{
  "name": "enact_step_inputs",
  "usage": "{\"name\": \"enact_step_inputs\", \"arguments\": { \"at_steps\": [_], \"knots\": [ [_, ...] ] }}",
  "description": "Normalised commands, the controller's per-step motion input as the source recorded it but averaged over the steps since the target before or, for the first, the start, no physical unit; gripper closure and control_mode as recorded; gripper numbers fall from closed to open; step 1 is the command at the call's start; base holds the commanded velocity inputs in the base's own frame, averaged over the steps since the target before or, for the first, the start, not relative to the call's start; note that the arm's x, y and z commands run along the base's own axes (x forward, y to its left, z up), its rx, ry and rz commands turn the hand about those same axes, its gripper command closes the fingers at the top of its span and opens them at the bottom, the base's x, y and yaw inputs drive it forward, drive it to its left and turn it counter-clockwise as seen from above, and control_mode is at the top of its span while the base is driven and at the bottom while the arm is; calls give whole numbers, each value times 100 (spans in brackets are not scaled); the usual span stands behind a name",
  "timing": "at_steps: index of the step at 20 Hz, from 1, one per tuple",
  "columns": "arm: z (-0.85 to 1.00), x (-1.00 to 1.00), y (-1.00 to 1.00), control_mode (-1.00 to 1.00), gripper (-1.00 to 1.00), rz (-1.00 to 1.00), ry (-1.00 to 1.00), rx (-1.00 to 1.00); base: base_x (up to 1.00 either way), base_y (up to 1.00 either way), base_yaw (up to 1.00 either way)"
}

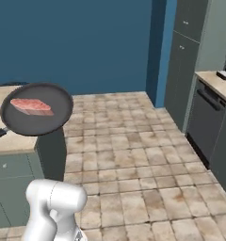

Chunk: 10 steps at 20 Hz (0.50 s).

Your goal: Pick up the pan with the steak in it and place it on the dining table. Then place the steak on the plate.

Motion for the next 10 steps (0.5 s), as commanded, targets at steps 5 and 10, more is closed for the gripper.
{"name": "enact_step_inputs", "arguments": {
  "at_steps": [5,10],
  "knots": [
    [0,0,0,100,100,0,0,0,-4,0,50],
    [0,0,0,100,100,0,0,0,-12,-7,40]
  ]
}}
